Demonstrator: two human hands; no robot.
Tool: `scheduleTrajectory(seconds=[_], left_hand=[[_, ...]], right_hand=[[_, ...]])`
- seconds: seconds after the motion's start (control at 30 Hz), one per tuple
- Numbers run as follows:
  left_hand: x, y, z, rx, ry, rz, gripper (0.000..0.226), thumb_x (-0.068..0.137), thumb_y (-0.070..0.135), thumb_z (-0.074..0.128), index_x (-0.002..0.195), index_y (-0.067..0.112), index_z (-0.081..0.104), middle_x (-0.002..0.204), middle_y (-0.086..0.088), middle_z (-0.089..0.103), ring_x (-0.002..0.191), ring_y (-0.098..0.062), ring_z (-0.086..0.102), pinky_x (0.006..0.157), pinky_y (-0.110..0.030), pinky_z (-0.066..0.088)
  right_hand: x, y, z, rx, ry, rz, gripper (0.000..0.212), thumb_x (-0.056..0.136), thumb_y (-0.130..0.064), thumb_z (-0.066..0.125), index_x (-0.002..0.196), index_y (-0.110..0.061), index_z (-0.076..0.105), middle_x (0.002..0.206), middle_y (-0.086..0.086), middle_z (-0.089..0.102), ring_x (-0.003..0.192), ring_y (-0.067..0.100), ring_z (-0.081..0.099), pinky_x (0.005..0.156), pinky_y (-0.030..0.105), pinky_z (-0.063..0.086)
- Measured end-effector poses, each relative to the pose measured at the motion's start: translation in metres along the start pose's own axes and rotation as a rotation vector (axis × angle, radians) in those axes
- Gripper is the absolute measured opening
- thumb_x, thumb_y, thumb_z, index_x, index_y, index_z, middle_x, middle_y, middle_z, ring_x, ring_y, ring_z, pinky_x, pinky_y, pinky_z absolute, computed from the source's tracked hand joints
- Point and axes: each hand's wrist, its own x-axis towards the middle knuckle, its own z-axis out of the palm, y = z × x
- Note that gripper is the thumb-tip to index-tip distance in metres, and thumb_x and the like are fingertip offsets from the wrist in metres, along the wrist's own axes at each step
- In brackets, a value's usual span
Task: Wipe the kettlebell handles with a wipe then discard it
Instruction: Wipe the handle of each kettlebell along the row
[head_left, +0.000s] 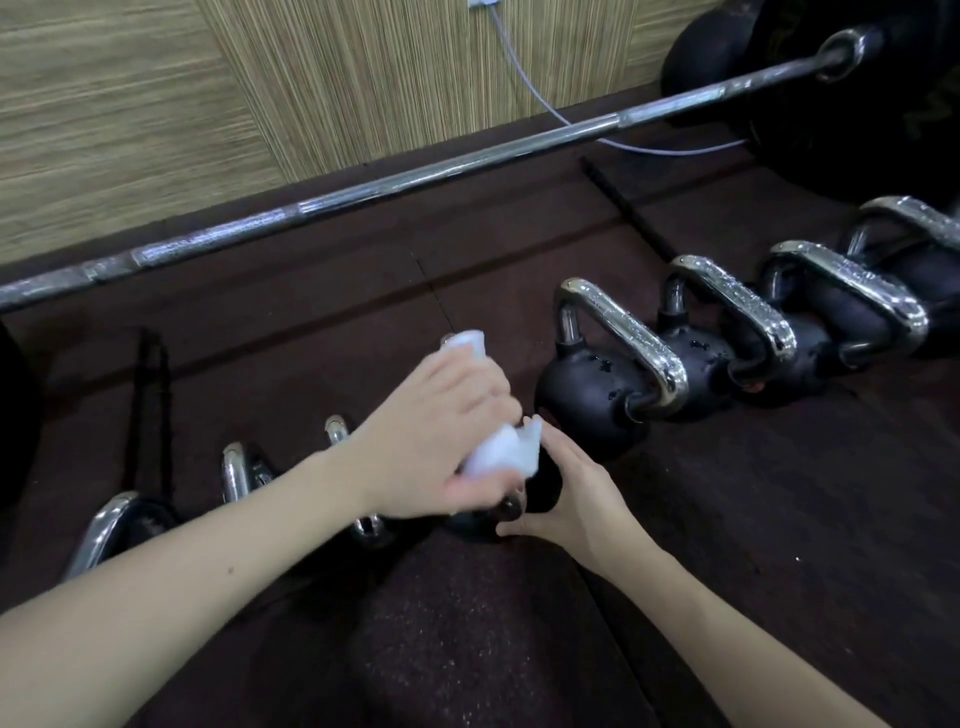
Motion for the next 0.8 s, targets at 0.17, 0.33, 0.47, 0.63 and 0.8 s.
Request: scheduleTrajectory(seconds=[0.17, 0.33, 0.47, 0.63, 0.8], left_hand=[[0.032, -0.025, 0.000, -0.711, 0.037, -0.851, 0.023, 0.095, 0.040, 0.050, 0.089, 0.019, 0.056, 0.087, 0.000, 0.060, 0.082, -0.011, 0.057, 0.082, -0.029, 0.042], [0.028, -0.019, 0.005, -0.802, 0.003, -0.949, 0.033, 0.098, 0.042, 0.049, 0.102, 0.011, 0.061, 0.081, -0.007, 0.060, 0.077, -0.008, 0.056, 0.088, -0.034, 0.043], [-0.005, 0.016, -0.003, -0.173, 0.007, -0.265, 0.041, 0.106, 0.038, 0.043, 0.124, 0.008, 0.063, 0.126, -0.005, 0.055, 0.134, -0.024, 0.042, 0.120, -0.040, 0.028], [-0.027, 0.039, 0.010, 0.307, -0.143, 0.184, 0.029, 0.099, 0.036, 0.056, 0.116, 0.015, 0.065, 0.122, -0.009, 0.064, 0.136, -0.038, 0.052, 0.122, -0.060, 0.029], [-0.008, 0.017, 0.007, 0.215, -0.077, 0.244, 0.038, 0.094, 0.048, 0.064, 0.106, 0.012, 0.069, 0.106, -0.008, 0.065, 0.114, -0.034, 0.059, 0.113, -0.047, 0.039]], right_hand=[[-0.003, -0.002, -0.001, 0.022, -0.006, 0.017, 0.125, 0.051, -0.043, 0.101, 0.158, -0.034, 0.035, 0.162, -0.022, 0.030, 0.149, -0.006, 0.026, 0.123, 0.020, 0.023], [-0.003, -0.004, -0.001, 0.013, -0.002, 0.008, 0.125, 0.052, -0.042, 0.101, 0.157, -0.036, 0.034, 0.164, -0.020, 0.030, 0.150, -0.005, 0.025, 0.120, 0.012, 0.019], [-0.003, -0.003, -0.001, 0.027, -0.005, 0.010, 0.125, 0.051, -0.042, 0.102, 0.157, -0.035, 0.036, 0.163, -0.019, 0.034, 0.149, -0.005, 0.028, 0.124, 0.023, 0.027], [-0.001, -0.010, -0.001, 0.072, -0.011, 0.019, 0.092, 0.067, -0.052, 0.073, 0.150, -0.040, 0.035, 0.158, -0.019, 0.036, 0.148, 0.004, 0.036, 0.122, 0.033, 0.035], [-0.005, -0.001, 0.001, 0.090, 0.002, 0.018, 0.115, 0.058, -0.044, 0.097, 0.156, -0.030, 0.039, 0.162, -0.016, 0.035, 0.150, -0.002, 0.030, 0.123, 0.029, 0.031]])
